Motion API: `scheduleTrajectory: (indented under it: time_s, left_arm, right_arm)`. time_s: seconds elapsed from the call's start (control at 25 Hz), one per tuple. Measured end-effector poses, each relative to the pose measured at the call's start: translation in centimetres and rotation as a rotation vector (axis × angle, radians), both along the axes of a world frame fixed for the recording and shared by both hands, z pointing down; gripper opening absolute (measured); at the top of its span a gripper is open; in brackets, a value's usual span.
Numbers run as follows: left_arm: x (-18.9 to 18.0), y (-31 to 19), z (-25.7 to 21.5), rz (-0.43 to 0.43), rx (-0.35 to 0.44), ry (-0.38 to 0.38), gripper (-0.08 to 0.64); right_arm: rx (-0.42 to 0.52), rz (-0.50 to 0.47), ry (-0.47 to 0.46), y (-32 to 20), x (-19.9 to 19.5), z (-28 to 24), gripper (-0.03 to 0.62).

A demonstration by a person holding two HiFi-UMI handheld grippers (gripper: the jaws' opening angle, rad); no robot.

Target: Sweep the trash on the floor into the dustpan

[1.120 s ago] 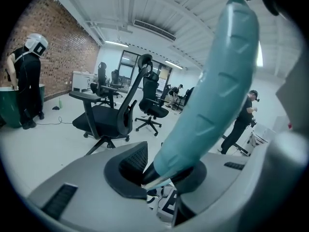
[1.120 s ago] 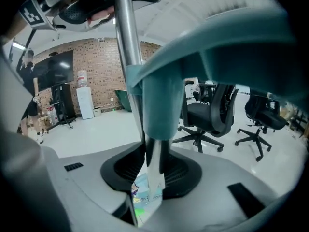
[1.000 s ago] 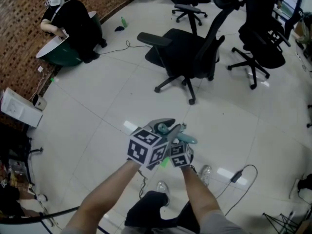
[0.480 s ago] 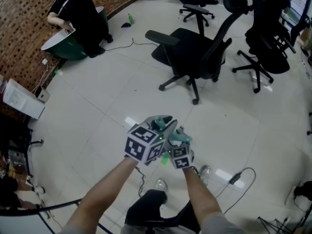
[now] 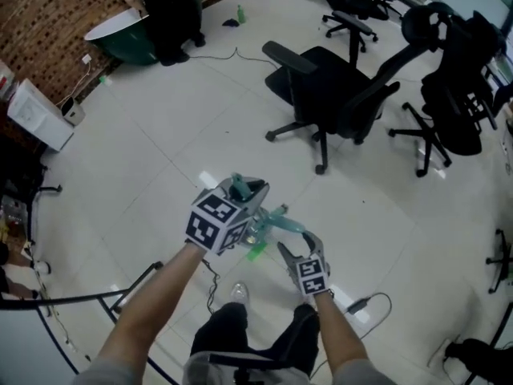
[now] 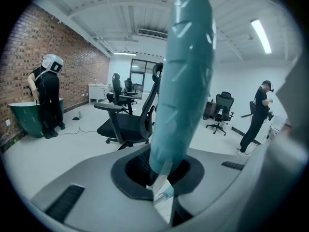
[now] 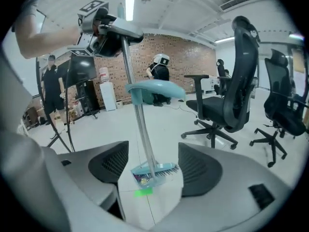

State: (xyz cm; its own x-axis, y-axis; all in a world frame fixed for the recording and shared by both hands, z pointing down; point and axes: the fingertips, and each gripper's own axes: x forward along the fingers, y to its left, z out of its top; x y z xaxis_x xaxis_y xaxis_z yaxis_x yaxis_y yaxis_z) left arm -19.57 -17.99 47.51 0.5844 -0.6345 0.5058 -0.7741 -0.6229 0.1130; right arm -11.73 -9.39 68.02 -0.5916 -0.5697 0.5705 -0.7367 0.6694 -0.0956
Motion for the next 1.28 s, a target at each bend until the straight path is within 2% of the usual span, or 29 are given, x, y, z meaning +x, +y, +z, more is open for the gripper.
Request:
scheduleTrajectory:
  time_s: [0.12,0.36,0.48,0.88,1.08,1.28]
  left_arm:
    - [-0.6,-0.1,-0.5,-0.015,-0.009,0.003,0.023]
    - [-1.0,0.1,-2.2,-0.100,0.006,-0.001,0.023]
    - [-1.5,-0.2,-2.9,-0.156,0.019,0.000,0.023]
    - [-1.3,-1.2,-2.3,-0.298,0.025,0.010,0.023]
    - [-0.7,-1.8,-2.2,-0.366,-0.017,-0.032,0.023]
    - [-0.7,-1.0,-2.4,-0.401,-0.010,-0.041,0.023]
  right_arm:
    - [-0.027,-0.102,-0.007,0.1,3.1,-1.1,0.311]
    - [-0.056,-0.411,-0.066,-2.6,6.5,-5.0,0.311]
    - [-0.068,-0.565,-0.067,-4.3,6.2,-6.4,0.311]
    - [-0.127,-0.972,0.000,-9.0,4.6,-7.7,0.311]
    - [-0.102,-1.243,0.029,-10.6,2.8,-6.8,0.313]
    - [-0.103,-1.457,0.063,-9.5,0.3,-4.9,0.394]
